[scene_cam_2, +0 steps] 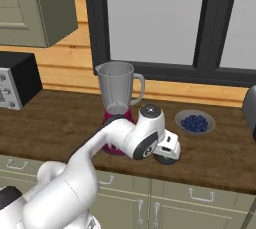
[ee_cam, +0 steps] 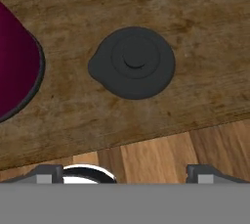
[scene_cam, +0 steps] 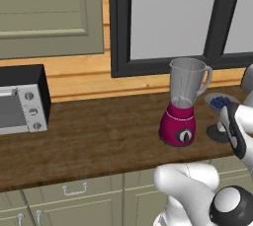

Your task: Close the lid blender by securely placing the lid on top.

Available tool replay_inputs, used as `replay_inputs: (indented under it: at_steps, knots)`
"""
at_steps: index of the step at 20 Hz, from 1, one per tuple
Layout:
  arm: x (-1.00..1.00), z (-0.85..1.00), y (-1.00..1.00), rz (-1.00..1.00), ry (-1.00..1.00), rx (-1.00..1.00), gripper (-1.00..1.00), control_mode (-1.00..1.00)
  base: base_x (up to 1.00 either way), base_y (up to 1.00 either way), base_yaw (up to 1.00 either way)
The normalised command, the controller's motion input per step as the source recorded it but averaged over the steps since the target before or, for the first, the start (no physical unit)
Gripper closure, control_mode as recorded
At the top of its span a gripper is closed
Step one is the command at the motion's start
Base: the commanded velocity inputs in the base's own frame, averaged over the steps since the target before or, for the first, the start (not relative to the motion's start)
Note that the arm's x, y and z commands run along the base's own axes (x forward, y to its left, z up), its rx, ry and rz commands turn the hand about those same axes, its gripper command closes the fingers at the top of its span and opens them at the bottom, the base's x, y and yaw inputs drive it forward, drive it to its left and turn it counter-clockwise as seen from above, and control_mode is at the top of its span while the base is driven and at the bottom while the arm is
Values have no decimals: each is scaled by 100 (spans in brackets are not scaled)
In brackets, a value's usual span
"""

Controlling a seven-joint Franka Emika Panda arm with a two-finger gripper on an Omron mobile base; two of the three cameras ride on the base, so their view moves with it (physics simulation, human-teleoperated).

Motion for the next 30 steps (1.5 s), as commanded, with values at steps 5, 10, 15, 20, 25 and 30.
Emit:
replay_inputs:
  at_steps: [5, 10, 15, 20, 25, 30]
  knots:
    - [28, -18, -32, 0, 0, 0, -100, -100, 0, 0, 0]
    - [24, -13, -15, 4, 0, 0, -100, -100, 0, 0, 0]
    - [26, -17, -12, 7, 0, 1, -100, -100, 0, 0, 0]
    - [27, -23, -7, 9, 0, 1, -100, -100, 0, 0, 0]
    - [28, -23, -2, 8, 0, 0, -100, -100, 0, 0, 0]
    - [28, -19, -15, 9, 0, 1, -100, -100, 0, 0, 0]
